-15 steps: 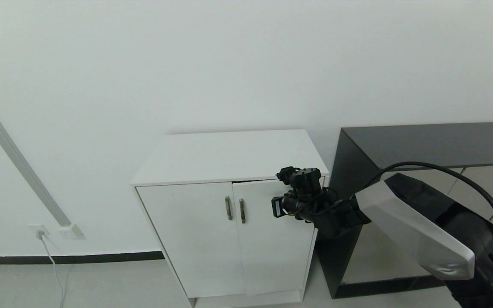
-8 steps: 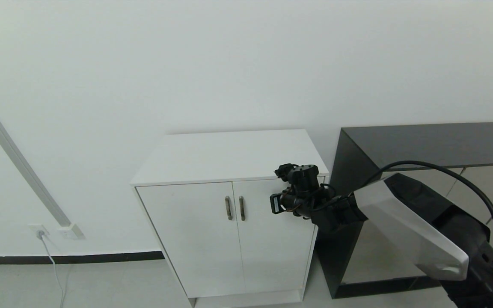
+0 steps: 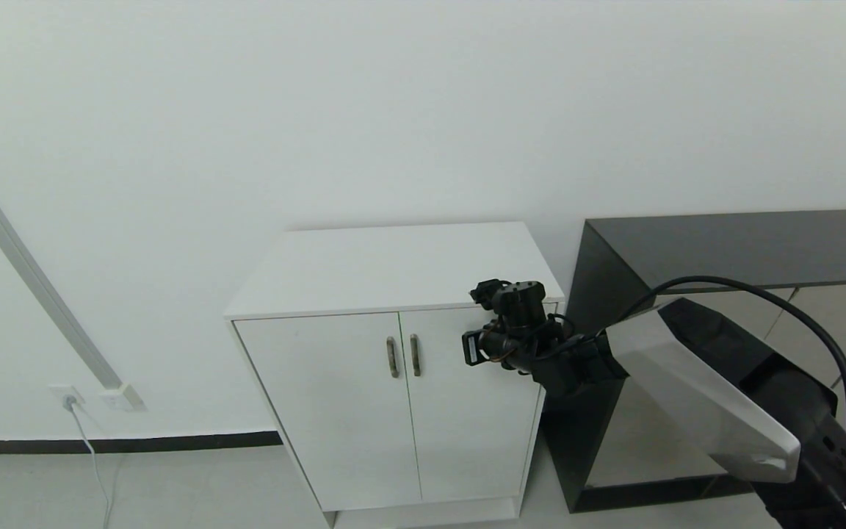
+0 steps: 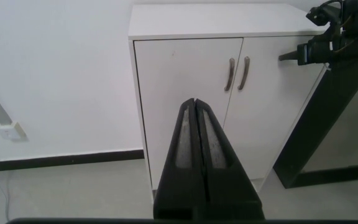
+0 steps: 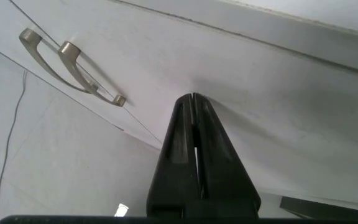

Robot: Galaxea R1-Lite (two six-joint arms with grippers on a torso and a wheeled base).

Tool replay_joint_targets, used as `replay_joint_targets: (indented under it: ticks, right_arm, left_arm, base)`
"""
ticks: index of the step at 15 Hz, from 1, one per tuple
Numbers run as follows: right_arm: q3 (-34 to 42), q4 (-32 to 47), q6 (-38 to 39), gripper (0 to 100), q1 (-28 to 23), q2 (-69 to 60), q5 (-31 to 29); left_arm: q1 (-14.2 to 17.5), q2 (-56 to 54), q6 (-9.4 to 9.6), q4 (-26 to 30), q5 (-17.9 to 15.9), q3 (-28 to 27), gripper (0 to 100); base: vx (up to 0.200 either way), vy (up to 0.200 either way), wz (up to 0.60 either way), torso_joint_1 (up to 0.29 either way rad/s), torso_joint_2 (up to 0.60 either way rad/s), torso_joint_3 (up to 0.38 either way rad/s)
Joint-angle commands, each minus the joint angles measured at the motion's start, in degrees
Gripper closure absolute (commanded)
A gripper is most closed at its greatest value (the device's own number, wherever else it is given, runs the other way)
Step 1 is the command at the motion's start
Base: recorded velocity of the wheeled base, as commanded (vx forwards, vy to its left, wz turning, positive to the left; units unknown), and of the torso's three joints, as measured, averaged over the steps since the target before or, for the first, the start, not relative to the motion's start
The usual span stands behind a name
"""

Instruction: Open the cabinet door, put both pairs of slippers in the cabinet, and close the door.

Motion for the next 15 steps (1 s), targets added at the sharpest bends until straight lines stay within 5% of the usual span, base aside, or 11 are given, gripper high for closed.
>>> replay_joint_targets:
  ticks: [1,10,15]
  right_arm:
    - [0.8,0.0,0.1,100,0.0,-0.3,-0.1]
    - [29.1,-8.5,0.3,100,1.3,-23.5,-1.6]
    - [41.0,-8.9,-0.1,100,-6.7,-38.9,-6.7]
  left_arm:
    - [0.0,0.0,-0.02,0.0,0.0,0.0,100]
    - [-0.1,0.0,-0.02,0.0,0.0,0.0,100]
    - [-0.1,0.0,-0.11,0.0,0.1,0.0,100]
  base:
    - [0.000,0.000,0.00,0.000,0.00,0.000]
    - [0.000,0.000,0.00,0.000,0.00,0.000]
    - [0.000,0.000,0.00,0.000,0.00,0.000]
